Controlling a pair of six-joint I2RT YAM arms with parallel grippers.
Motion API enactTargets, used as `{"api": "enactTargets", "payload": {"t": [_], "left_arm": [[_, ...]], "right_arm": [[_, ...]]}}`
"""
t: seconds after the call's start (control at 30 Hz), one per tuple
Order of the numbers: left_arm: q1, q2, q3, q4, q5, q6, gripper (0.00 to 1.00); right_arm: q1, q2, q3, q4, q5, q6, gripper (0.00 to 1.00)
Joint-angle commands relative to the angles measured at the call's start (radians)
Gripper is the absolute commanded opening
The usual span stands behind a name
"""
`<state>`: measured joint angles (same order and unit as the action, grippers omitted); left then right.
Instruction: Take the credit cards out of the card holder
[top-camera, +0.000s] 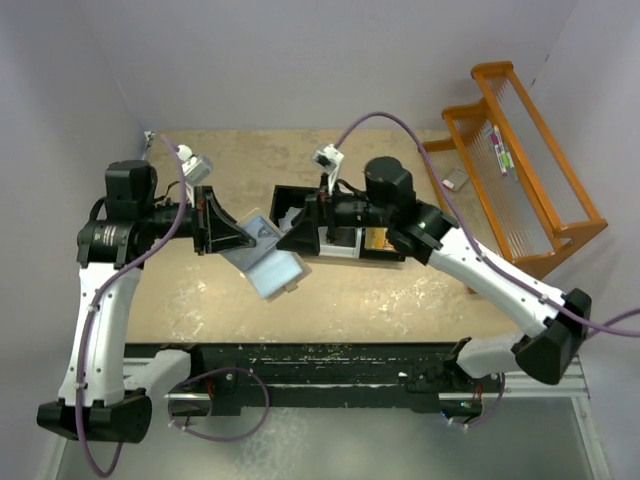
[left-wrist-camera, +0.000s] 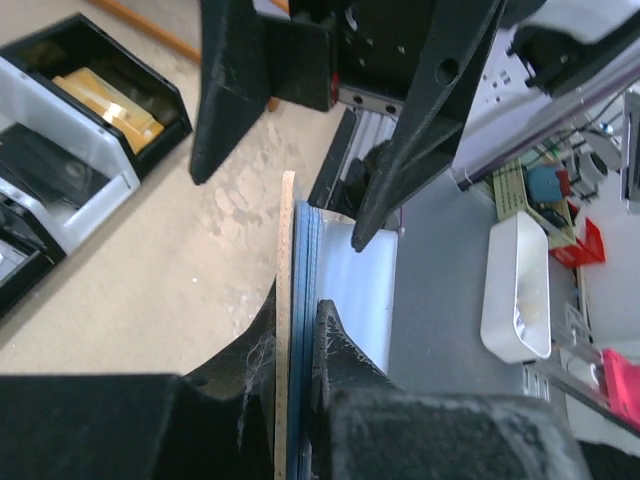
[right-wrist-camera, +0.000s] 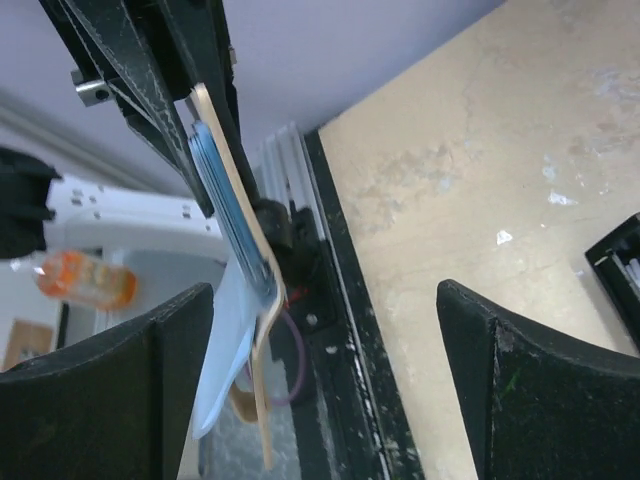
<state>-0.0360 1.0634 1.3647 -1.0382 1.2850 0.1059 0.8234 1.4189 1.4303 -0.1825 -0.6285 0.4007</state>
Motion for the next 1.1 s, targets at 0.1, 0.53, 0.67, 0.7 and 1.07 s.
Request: {"api": "enactTargets", "payload": {"t": [0.1, 0.53, 0.67, 0.7, 1.07], "left_arm": [[-0.003, -0.13, -0.106, 0.565, -0.035, -0.568, 0.0], [-0.002, -0.167, -0.18, 0.642, -0.02, -0.693, 0.02], [-0.003, -0.16, -0.182, 0.596, 0.0, -0.626, 0.21], [-0.002, -0.152, -0.178, 0.561, 0.007, -0.579, 0.29], [-0.004, 0.005, -0.019, -0.003, 0.077, 0.008, 0.66]], "right_arm": [[0.011, -0.191, -0.345, 0.763, 0.133, 0.476, 0.94], [0.051, -0.094, -0.273, 0.745, 0.037, 0.48, 0.26], [0.051, -0.125, -0.243, 0.606, 0.008, 0.395, 0.0], [0.05, -0.128, -0.227, 0.564, -0.019, 0.364, 0.0], [0.049, 0.036, 0.158, -0.12, -0.178, -0.114, 0.0]]}}
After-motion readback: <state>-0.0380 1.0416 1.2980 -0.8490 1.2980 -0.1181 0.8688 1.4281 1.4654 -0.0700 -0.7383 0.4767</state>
